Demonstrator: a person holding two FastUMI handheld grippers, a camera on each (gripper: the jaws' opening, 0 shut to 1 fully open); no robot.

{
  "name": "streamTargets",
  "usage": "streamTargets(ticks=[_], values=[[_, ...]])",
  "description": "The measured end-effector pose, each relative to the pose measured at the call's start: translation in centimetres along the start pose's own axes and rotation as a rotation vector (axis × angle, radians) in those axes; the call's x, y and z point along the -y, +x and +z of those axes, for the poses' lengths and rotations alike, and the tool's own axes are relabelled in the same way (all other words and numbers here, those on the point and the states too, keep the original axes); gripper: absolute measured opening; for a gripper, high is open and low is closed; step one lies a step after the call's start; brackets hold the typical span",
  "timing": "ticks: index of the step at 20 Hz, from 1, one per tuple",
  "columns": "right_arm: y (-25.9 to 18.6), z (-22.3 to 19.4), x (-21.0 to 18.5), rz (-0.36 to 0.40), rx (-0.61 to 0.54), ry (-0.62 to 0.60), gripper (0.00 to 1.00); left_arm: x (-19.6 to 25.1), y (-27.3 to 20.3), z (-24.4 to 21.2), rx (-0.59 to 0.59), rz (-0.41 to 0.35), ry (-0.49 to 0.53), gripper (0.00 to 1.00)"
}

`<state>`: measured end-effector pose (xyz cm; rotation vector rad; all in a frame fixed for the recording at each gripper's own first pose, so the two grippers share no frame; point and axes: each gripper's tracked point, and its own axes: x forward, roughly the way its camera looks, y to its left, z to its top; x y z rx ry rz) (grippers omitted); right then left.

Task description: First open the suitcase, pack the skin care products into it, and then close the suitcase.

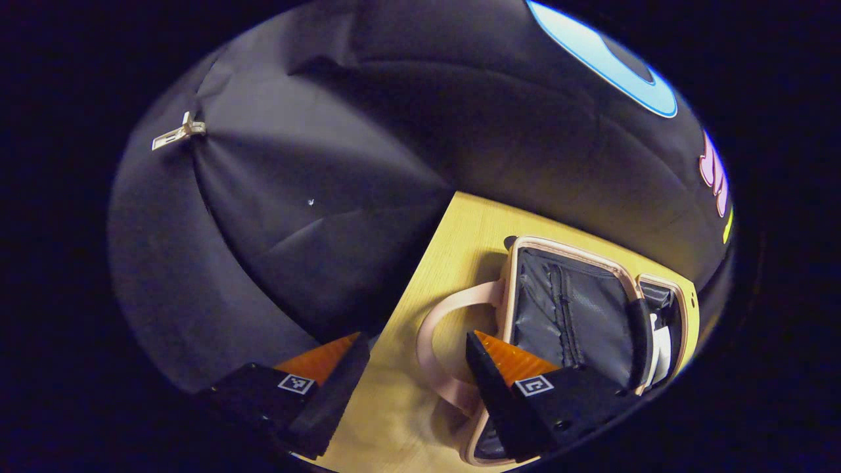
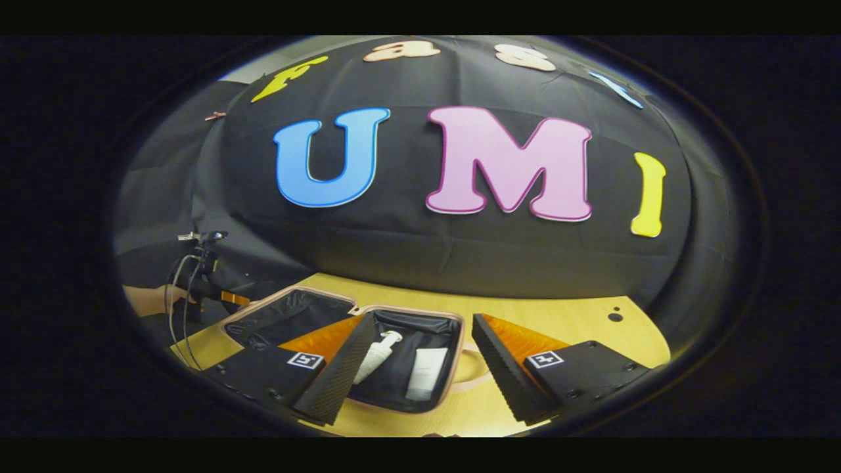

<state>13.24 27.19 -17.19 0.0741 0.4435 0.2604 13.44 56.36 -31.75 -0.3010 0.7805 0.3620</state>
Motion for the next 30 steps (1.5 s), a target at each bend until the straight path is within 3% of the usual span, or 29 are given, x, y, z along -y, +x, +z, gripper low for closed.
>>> streamTargets(ticks=[3, 6, 7, 8, 13, 16, 17, 22, 30], values=[[-1.6, 1.0, 1.6, -0.027, 0.016, 0.003, 0.95, -0.9, 2.0, -0.9, -0.105, 0.027, 0.07, 0.93], [-2.5, 0.4, 2.6, -0.034, -0.013, -0.017, 0.95, -0.4, 3.2, -1.6, -0.168, -0.009, 0.107, 0.9], [-2.6, 0.1, 2.7, -0.037, -0.02, -0.028, 1.0, -0.2, 3.6, -1.7, -0.181, -0.019, 0.111, 0.88], [-2.8, -0.1, 2.8, -0.041, -0.02, -0.039, 0.96, 0.2, 3.9, -1.6, -0.189, -0.04, 0.105, 0.84], [-3.3, -1.2, 2.3, -0.036, -0.042, -0.03, 0.96, 0.9, 4.0, -2.1, -0.277, -0.093, 0.113, 0.65], [-3.2, -1.3, 2.7, -0.038, -0.047, -0.012, 0.97, 0.7, 4.4, -2.3, -0.291, -0.035, 0.132, 0.27], [-3.2, -1.2, 2.8, -0.038, -0.045, -0.011, 0.97, 0.7, 4.2, -2.1, -0.292, -0.022, 0.131, 0.25], [-3.2, -0.4, 4.2, -0.038, -0.021, -0.043, 0.97, 1.3, 1.2, 1.3, -0.2, -0.015, 0.143, 0.17], [-3.5, -0.7, 5.3, 0.026, 0.0, 0.003, 0.97, 7.9, -8.7, 8.5, -0.008, -0.053, 0.354, 0.11]])
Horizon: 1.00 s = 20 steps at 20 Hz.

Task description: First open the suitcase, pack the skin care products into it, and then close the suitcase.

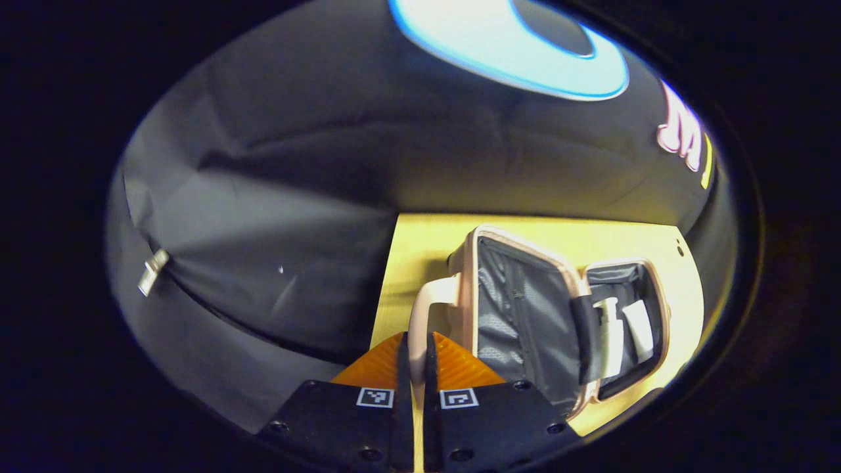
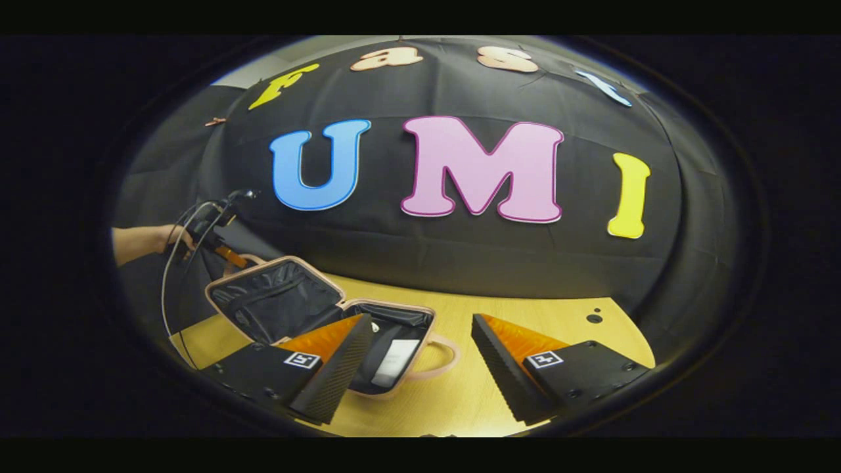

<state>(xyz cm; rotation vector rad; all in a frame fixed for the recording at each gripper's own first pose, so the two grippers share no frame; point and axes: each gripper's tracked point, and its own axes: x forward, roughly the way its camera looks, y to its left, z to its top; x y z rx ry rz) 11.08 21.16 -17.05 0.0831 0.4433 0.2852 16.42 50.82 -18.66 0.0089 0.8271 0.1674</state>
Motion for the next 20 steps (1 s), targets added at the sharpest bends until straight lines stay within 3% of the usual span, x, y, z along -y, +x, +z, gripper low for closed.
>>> streamTargets(ticks=[5, 9, 16, 20], values=[[-1.0, 0.7, 3.6, 0.008, 0.028, 0.011, 0.97, 7.1, -7.2, 5.2, 0.104, 0.005, 0.149, 0.11], [-2.0, 0.4, 6.8, 0.016, 0.034, 0.016, 0.97, 13.6, -11.6, 8.9, 0.171, -0.023, 0.201, 0.11], [-3.8, -0.9, 12.9, 0.019, 0.051, -0.007, 0.97, 27.2, -13.6, 9.9, 0.257, -0.18, 0.09, 0.11], [-4.8, -1.6, 16.5, -0.002, 0.048, 0.018, 0.97, 34.6, -13.1, 8.1, 0.279, -0.272, 0.007, 0.11]])
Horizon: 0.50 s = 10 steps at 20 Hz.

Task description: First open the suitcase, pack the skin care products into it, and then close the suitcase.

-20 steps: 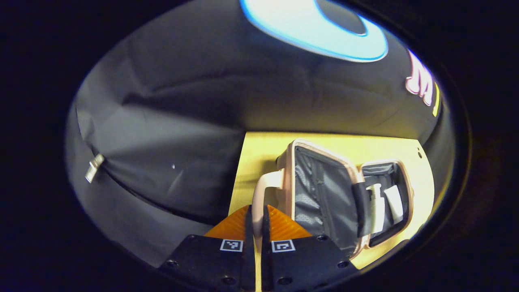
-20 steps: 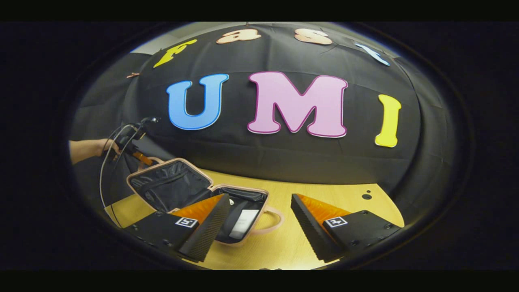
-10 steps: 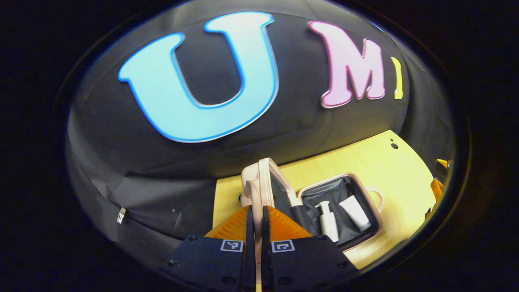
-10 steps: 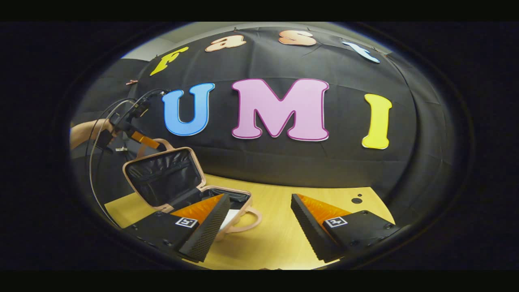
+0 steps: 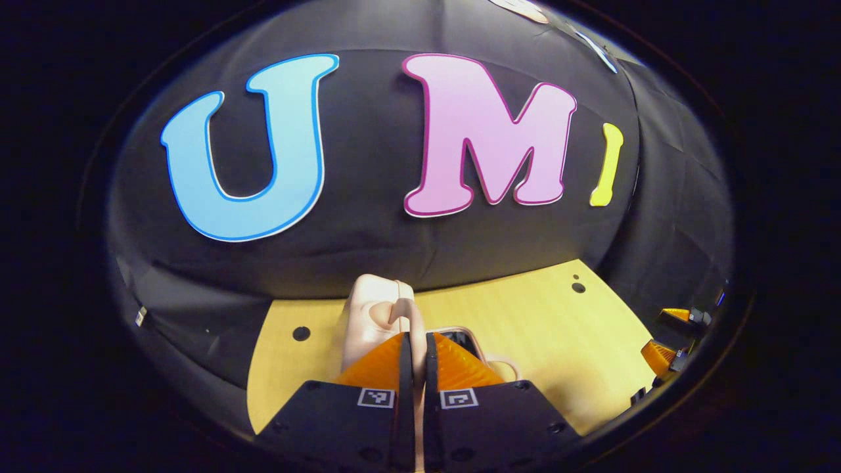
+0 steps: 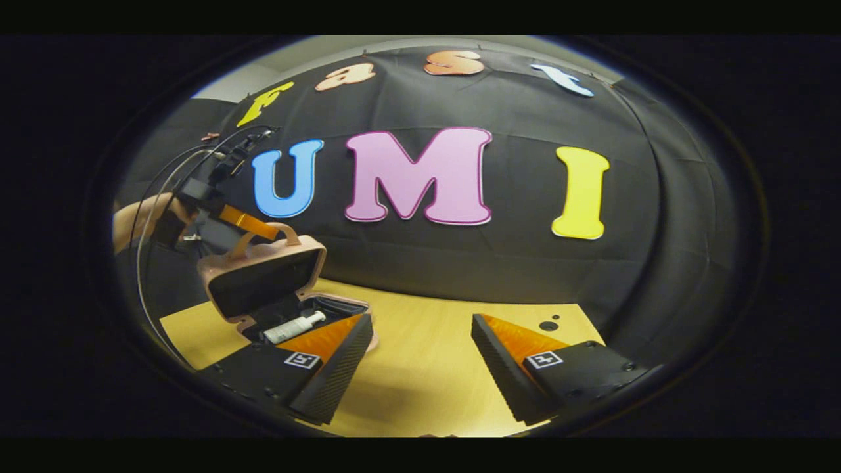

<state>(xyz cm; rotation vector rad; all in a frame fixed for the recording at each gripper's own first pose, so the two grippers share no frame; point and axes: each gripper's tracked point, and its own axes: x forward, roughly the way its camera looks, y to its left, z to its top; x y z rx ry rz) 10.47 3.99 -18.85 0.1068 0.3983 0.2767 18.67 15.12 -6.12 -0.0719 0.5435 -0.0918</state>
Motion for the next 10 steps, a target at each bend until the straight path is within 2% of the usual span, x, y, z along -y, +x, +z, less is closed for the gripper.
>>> streamTargets(ticks=[2, 4, 10], values=[[-0.4, -0.6, 1.6, -0.015, 0.002, -0.001, 0.97, 4.6, 1.9, -2.7, -0.011, -0.076, -0.054, 0.11], [-0.8, -1.3, 3.1, -0.026, -0.002, -0.004, 0.97, 8.0, 4.2, -6.1, -0.04, -0.11, -0.069, 0.11], [-2.1, -2.7, 5.9, -0.083, -0.003, -0.012, 0.97, 12.5, 9.9, -13.9, -0.091, -0.11, -0.113, 0.11]])
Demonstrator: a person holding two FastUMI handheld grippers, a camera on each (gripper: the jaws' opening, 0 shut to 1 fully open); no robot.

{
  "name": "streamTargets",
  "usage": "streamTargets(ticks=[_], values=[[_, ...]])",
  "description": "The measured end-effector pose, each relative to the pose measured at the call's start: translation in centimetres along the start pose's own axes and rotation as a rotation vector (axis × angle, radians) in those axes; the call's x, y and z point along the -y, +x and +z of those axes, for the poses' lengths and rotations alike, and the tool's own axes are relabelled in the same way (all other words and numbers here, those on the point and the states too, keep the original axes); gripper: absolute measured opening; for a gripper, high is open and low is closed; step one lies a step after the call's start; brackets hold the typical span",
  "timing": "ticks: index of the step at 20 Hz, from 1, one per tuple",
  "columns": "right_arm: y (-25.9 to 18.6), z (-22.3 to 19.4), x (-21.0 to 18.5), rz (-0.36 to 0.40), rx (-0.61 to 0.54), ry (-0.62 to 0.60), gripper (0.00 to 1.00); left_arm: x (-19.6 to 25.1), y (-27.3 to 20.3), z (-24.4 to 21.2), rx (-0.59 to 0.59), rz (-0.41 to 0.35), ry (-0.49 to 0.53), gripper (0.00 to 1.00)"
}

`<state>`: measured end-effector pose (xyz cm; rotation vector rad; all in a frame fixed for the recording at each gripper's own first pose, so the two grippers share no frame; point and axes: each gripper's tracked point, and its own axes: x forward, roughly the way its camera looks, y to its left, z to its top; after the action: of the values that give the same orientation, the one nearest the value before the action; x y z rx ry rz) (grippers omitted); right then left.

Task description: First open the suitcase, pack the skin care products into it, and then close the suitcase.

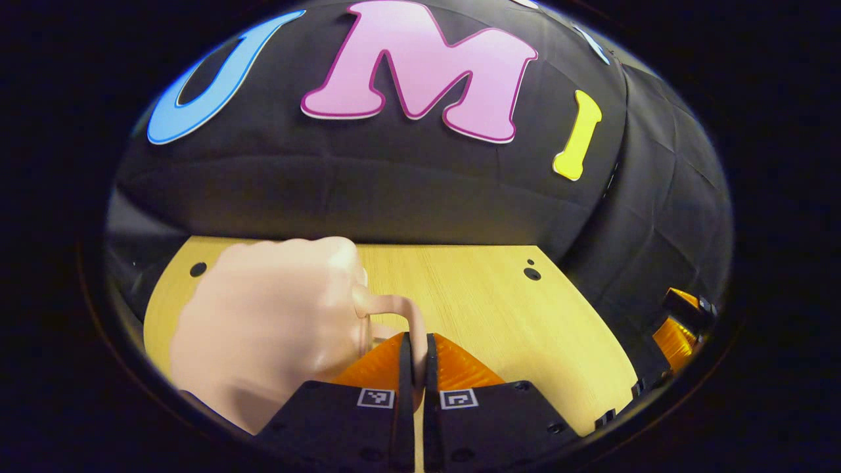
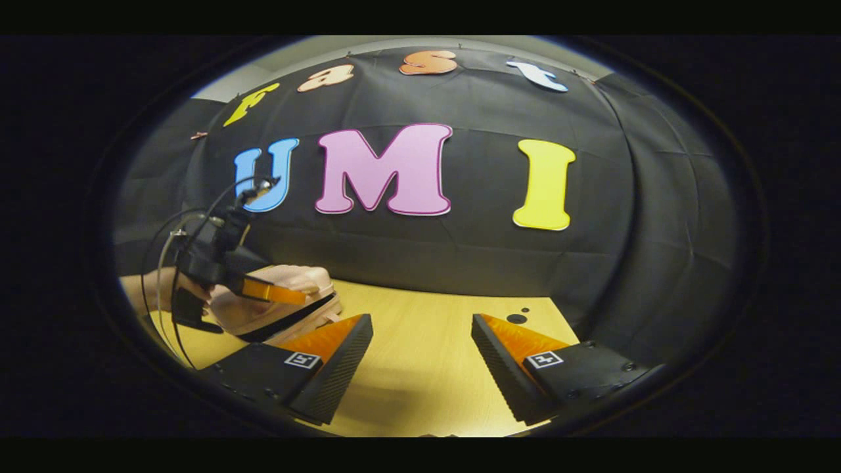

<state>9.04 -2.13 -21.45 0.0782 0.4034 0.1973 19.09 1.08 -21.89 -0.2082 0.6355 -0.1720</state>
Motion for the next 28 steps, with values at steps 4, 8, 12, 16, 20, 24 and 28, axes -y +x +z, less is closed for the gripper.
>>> streamTargets(ticks=[4, 8, 12, 16, 20, 24, 28], values=[[-0.9, -0.4, 0.4, -0.055, -0.003, -0.027, 0.97, 2.0, 2.1, -2.6, 0.002, -0.052, -0.001, 0.14], [-2.7, 1.2, -0.5, -0.119, 0.011, -0.037, 0.97, 3.1, -1.9, 1.1, 0.163, -0.028, 0.052, 0.45], [-5.8, 4.9, -3.0, -0.17, 0.047, -0.022, 0.97, 4.6, -11.8, 6.4, 0.367, 0.009, 0.102, 0.94], [-10.3, 9.6, -6.3, -0.191, 0.128, 0.022, 0.97, 4.1, -24.1, 9.2, 0.549, 0.125, 0.144, 0.96], [-15.4, 14.1, -8.8, -0.229, 0.229, 0.029, 0.94, 3.8, -34.8, 9.7, 0.698, 0.175, 0.104, 0.96], [-19.1, 15.6, -12.5, -0.197, 0.265, -0.012, 0.94, 4.3, -39.8, 8.0, 0.713, 0.12, 0.151, 0.96], [-21.8, 16.2, -14.6, -0.19, 0.353, -0.029, 0.96, 4.2, -43.1, 7.8, 0.79, 0.155, 0.2, 0.96]])
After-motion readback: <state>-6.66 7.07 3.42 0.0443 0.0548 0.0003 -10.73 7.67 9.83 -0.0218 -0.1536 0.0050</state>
